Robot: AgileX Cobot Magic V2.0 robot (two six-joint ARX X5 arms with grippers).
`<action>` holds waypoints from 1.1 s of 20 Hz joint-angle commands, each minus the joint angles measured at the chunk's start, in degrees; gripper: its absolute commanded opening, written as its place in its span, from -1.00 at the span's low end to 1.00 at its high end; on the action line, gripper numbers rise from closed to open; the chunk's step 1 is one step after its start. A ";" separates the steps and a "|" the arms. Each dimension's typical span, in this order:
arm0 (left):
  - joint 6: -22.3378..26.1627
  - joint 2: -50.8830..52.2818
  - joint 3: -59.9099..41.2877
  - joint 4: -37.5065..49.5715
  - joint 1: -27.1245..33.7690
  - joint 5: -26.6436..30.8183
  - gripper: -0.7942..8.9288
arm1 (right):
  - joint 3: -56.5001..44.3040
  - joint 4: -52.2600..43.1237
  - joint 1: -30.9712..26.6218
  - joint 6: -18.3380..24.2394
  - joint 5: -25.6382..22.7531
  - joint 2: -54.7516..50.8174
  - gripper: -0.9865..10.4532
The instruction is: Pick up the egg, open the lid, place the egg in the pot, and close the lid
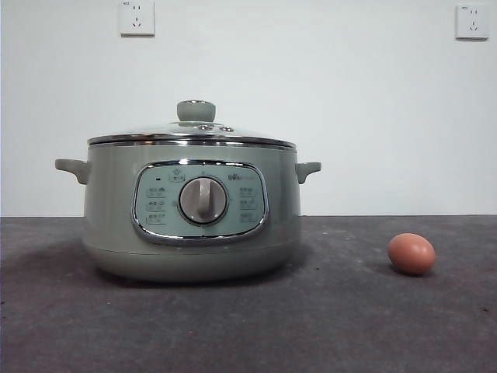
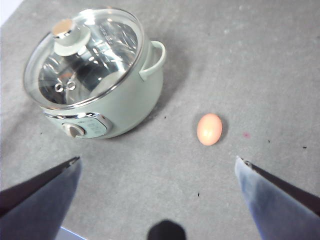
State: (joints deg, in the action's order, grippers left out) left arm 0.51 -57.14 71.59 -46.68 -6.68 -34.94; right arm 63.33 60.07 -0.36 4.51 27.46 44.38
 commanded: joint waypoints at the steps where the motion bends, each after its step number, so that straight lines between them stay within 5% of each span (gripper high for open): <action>1: 2.34 -5.68 3.19 0.70 -3.63 3.52 0.39 | 0.26 -0.50 0.02 0.17 0.26 1.49 0.22; 9: 6.34 -25.83 13.60 5.05 -14.84 17.53 0.39 | 0.26 -0.46 0.02 0.17 0.24 4.66 0.22; 22: 7.17 -39.41 14.12 10.51 -18.40 22.18 0.38 | 0.26 -0.50 0.02 0.17 0.22 5.01 0.22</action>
State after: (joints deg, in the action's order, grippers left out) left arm 7.07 -96.01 85.58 -36.69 -24.91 -12.71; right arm 63.33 60.01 -0.36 4.51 27.46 49.39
